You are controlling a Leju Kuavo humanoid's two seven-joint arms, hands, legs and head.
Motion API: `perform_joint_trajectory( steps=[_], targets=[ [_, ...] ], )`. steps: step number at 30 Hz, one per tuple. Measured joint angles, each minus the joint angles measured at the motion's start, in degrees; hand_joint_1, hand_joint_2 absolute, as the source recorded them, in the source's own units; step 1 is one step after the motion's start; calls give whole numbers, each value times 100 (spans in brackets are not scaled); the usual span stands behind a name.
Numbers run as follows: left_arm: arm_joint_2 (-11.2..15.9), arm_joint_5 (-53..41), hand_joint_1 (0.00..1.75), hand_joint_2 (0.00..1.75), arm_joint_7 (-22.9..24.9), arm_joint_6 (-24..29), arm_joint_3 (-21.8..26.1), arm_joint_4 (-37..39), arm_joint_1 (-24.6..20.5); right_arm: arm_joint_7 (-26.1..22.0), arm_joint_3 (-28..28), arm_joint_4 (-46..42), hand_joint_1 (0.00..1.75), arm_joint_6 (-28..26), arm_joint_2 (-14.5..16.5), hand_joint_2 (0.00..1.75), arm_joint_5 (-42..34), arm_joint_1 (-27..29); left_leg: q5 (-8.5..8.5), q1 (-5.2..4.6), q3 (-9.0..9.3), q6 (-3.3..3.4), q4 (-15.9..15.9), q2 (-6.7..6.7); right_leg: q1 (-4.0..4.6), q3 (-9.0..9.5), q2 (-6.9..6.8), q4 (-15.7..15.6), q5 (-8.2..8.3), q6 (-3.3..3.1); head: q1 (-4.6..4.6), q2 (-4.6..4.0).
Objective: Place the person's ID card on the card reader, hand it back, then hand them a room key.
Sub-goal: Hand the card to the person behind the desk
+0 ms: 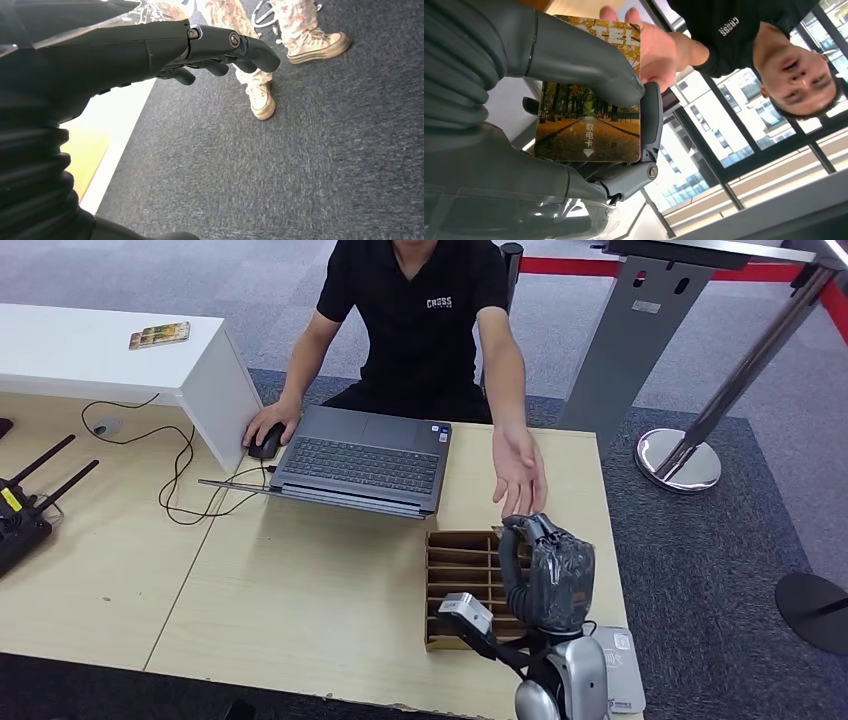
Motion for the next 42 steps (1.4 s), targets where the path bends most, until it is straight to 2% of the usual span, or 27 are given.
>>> perform_joint_trajectory(
  steps=[5, 12, 33, 42],
  targets=[
    [2, 6, 0, 175, -3, 0, -28, 0, 1, -30, -114, 210, 175, -2, 209, 175, 1, -11, 0, -1, 0, 0, 0, 0, -1, -1, 0, -1, 0, 0, 0, 0],
    [4, 28, 0, 175, -3, 0, -40, 0, 2, -107, -212, 351, 175, -7, 337, 175, -16, -26, 0, -1, -1, 0, 0, 0, -1, -3, 0, -1, 0, 0, -1, 0],
    [54, 178, 0, 175, -117, 0, -242, 0, -4, -681, -714, 663, 175, -9, 456, 175, -81, -156, 0, -1, -5, 0, 0, -1, -1, -2, 0, 0, 1, 0, -2, 0],
    [74, 243, 0, 175, -145, 0, -358, 0, -11, -646, -721, 822, 175, -9, 467, 175, -33, -371, 0, -1, -7, 0, 0, -3, 0, -1, -1, 1, 1, 0, -2, 0]
  ],
)
